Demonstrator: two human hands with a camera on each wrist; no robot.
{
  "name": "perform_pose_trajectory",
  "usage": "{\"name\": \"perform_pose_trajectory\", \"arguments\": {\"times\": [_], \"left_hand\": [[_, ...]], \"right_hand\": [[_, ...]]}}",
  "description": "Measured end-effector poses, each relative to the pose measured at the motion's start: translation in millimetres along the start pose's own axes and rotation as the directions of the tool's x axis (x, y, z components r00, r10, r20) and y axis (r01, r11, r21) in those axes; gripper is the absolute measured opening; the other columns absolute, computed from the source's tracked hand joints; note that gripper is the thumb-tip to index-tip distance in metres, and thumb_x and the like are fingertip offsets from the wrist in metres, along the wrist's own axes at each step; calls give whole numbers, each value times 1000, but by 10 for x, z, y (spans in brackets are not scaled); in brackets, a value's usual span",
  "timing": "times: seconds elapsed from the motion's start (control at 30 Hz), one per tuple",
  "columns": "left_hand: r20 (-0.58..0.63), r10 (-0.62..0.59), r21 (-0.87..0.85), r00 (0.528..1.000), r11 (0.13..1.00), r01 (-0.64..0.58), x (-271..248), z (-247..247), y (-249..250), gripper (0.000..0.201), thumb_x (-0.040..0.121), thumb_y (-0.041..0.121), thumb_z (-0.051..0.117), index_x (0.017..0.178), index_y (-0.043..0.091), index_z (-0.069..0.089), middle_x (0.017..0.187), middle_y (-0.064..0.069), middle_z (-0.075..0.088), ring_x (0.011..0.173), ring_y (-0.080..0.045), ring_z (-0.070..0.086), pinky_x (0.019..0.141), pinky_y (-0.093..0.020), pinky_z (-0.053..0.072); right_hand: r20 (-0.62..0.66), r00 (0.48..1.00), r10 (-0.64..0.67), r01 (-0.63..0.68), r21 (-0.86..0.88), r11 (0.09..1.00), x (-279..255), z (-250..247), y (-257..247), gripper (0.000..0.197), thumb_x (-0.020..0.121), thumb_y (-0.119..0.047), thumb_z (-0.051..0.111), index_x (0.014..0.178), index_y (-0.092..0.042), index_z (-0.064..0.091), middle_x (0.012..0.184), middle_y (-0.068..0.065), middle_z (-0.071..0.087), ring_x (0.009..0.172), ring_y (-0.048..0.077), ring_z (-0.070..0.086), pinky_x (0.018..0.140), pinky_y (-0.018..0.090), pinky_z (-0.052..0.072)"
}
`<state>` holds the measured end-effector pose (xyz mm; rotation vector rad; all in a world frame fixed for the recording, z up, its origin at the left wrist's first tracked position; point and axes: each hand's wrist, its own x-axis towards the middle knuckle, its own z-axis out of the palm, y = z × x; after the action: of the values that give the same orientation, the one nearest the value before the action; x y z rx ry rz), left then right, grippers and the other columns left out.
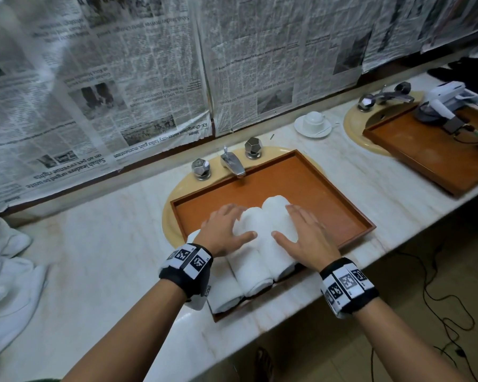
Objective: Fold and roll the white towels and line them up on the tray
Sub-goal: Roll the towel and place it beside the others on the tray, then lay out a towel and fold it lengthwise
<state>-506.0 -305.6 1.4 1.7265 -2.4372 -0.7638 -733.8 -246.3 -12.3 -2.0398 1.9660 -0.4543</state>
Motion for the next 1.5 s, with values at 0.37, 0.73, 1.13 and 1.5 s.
{"name": "perform_pose_trajectory", "arguments": {"times": [0.37, 0.73, 1.13, 1.5], "left_hand": [[-130, -203, -180, 971, 967, 178, -1206, -336, -1442, 74, 87, 63, 59, 149, 31, 36, 155, 2, 35, 139, -22, 36, 112, -48, 36], [-199, -502, -299, 842, 849, 435, -2902, -568, -3119, 69, 89, 57, 61, 148, 31, 37, 155, 4, 34, 140, -21, 34, 113, -41, 32], [-317, -649, -229, 692, 760, 608, -3551, -806, -3886, 69, 88, 58, 60, 148, 30, 38, 152, 7, 36, 137, -23, 35, 103, -42, 41], [-470, -686, -236, 556, 704, 669, -3603, -1219, -4284, 60, 90, 44, 63, 143, 23, 46, 144, -1, 44, 129, -29, 40, 96, -47, 45]], "right_hand": [[90, 962, -258, 252, 78, 965, -150, 435, -1630, 73, 91, -61, 50, 150, -20, 34, 155, -4, 35, 143, 12, 28, 117, 28, 23], [234, 861, -451, 418, 180, 891, -380, 1426, -3581, 70, 93, -58, 50, 151, -23, 33, 156, -9, 32, 142, 8, 28, 114, 25, 23], [316, 718, -620, 604, 158, 781, -42, 2149, -4752, 71, 92, -57, 53, 148, -15, 40, 152, 2, 41, 139, 19, 37, 114, 30, 27], [365, 546, -754, 743, 204, 637, 568, 2485, -5466, 69, 94, -52, 52, 148, -12, 37, 152, 6, 40, 136, 23, 40, 110, 36, 35]]}}
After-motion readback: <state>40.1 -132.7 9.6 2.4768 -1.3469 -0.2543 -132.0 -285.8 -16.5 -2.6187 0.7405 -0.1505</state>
